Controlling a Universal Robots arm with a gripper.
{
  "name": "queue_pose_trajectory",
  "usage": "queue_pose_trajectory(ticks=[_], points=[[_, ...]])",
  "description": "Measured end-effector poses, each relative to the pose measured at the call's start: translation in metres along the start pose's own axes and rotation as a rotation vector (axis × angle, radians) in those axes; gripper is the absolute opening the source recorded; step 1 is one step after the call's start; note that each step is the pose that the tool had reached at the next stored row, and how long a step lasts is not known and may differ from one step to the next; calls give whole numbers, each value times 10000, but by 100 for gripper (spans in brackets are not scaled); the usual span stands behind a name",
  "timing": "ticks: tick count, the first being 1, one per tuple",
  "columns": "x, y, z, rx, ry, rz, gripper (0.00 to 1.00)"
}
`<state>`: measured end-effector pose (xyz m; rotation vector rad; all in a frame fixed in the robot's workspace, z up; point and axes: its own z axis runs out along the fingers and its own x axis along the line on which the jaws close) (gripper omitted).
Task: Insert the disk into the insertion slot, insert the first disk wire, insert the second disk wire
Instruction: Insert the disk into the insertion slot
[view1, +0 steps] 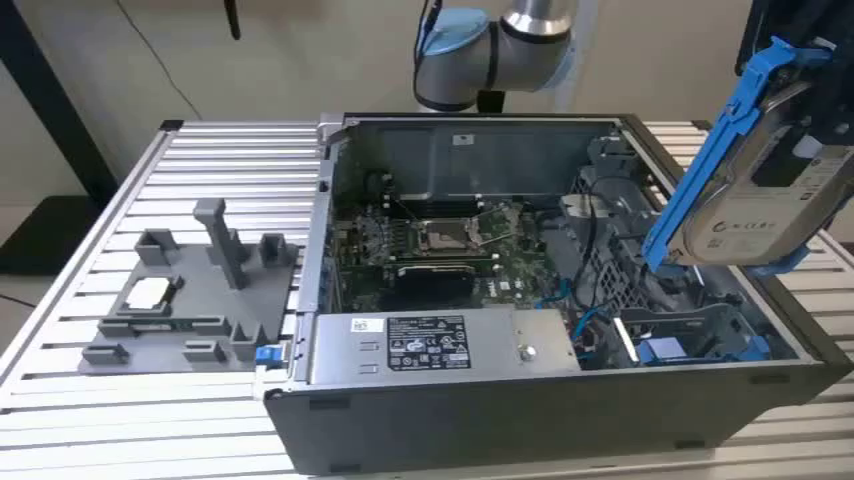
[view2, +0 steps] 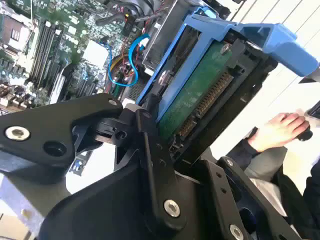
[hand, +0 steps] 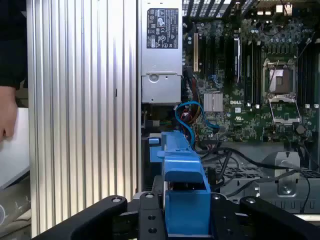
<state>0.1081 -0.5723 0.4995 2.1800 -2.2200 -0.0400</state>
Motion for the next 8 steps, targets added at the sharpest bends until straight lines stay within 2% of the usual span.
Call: queue_pose_trajectory(ticks=[8], points=[[0, 0, 0, 0, 0, 0, 32]])
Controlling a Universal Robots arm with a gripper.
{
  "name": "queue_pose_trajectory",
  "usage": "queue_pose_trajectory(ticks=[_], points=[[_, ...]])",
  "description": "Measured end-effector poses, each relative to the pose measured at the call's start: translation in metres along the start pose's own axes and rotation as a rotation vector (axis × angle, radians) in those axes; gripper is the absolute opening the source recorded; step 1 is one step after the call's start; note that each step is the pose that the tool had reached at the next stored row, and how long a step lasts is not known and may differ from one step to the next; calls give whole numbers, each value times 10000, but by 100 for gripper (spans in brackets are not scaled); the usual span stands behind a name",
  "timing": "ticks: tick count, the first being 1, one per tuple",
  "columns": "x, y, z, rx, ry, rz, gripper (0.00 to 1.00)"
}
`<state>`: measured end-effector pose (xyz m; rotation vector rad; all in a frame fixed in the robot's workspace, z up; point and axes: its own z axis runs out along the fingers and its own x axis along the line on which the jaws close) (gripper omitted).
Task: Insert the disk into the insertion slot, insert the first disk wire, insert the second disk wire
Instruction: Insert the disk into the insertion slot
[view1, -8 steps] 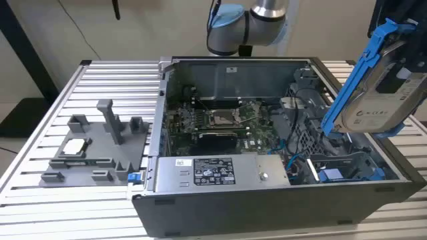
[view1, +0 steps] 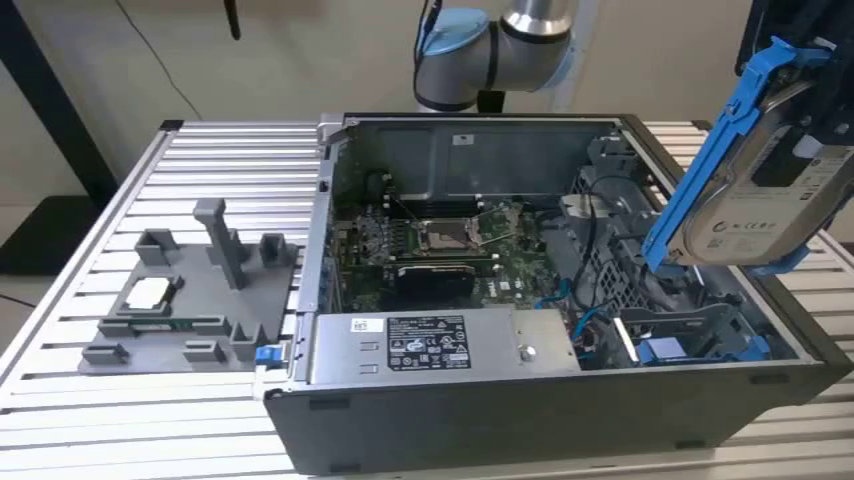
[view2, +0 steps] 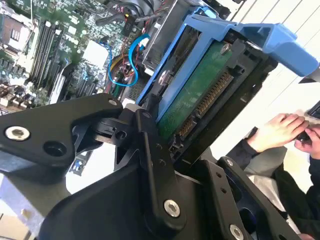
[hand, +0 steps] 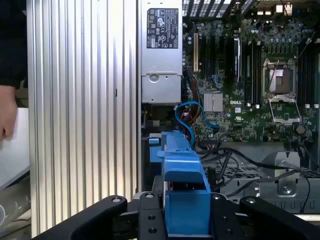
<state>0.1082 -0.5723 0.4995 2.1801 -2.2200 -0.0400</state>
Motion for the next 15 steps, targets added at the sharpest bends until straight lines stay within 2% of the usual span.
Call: queue_pose_trajectory(ticks=[6, 15], points=[[0, -1, 23, 4, -6, 0, 32], [0, -7, 131, 11, -43, 0, 32]])
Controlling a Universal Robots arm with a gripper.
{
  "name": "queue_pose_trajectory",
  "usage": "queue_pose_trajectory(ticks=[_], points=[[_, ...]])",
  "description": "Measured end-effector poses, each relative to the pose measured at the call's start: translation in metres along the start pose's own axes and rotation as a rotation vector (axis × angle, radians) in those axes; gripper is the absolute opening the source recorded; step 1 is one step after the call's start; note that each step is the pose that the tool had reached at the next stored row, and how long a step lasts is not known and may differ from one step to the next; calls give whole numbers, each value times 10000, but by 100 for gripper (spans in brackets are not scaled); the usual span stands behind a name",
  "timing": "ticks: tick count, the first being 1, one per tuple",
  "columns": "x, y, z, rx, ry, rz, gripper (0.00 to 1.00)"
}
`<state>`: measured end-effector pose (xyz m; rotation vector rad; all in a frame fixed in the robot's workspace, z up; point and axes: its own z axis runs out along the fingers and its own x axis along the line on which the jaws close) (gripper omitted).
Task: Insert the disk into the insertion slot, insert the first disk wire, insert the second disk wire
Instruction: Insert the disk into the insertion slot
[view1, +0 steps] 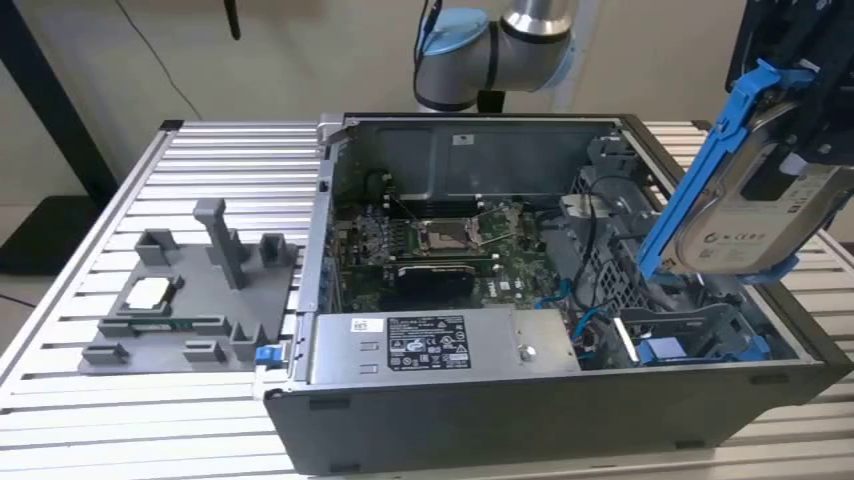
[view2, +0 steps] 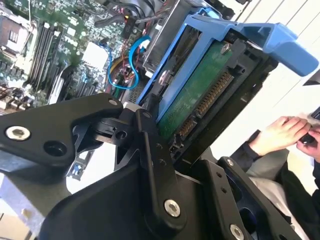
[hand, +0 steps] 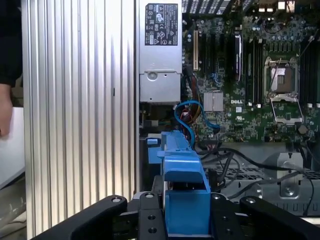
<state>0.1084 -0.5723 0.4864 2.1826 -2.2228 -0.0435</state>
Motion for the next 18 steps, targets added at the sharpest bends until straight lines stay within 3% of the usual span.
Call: queue_pose_trajectory(ticks=[18], points=[[0, -27, 196, 0, -6, -1, 32]])
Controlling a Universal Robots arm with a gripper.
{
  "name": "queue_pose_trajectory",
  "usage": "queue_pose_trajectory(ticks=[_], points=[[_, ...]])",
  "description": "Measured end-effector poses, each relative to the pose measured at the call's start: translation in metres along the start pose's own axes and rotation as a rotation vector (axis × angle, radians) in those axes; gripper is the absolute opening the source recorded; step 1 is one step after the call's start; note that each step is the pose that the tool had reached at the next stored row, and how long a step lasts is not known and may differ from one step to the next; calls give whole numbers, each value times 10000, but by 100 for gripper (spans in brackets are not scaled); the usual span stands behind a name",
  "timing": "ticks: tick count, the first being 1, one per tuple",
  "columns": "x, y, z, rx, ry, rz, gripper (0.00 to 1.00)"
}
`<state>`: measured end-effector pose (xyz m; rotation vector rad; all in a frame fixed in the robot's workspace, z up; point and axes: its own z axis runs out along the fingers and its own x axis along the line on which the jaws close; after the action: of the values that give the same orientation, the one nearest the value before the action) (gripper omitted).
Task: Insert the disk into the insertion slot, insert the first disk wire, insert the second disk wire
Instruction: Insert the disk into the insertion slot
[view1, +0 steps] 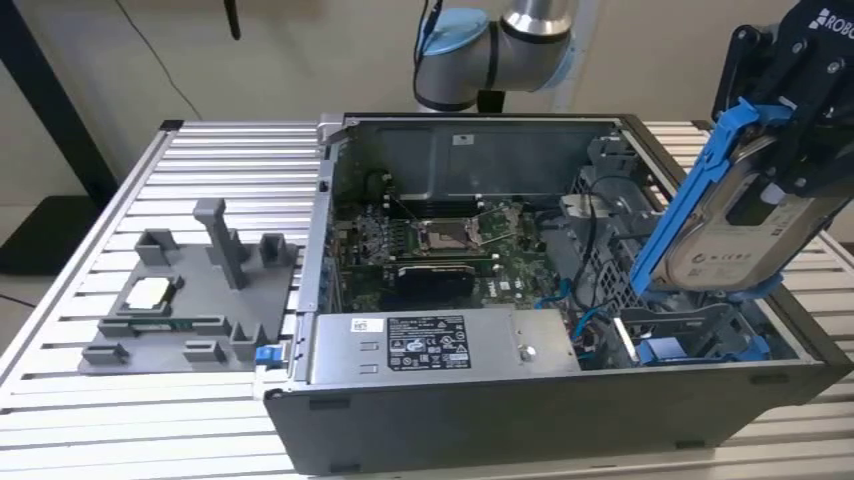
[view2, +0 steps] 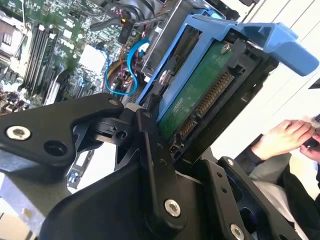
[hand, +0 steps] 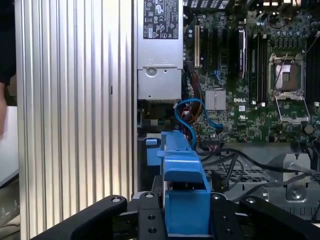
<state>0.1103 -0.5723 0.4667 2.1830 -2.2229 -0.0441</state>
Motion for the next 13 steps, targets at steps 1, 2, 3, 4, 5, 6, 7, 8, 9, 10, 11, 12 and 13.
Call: queue_pose_trajectory(ticks=[1, 2, 3, 4, 5, 6, 7, 8, 9, 10, 11, 12, 13], points=[[0, -1, 8, 0, 1, 0, 32], [0, -2, 17, 0, 0, -1, 32], [0, -3, 25, 0, -1, 0, 32], [0, -4, 33, 0, -2, -1, 32], [0, -6, 41, 0, -3, -1, 32], [0, -7, 49, 0, -7, -1, 32], [0, -8, 56, 0, -9, -1, 32], [0, -9, 64, 0, -13, -1, 32], [0, -10, 72, 0, -17, -1, 32], [0, -12, 80, 0, -19, -1, 32], [0, -13, 88, 0, -21, -1, 32], [0, -14, 98, -1, -23, -1, 32], [0, -15, 108, 0, -23, -1, 32]])
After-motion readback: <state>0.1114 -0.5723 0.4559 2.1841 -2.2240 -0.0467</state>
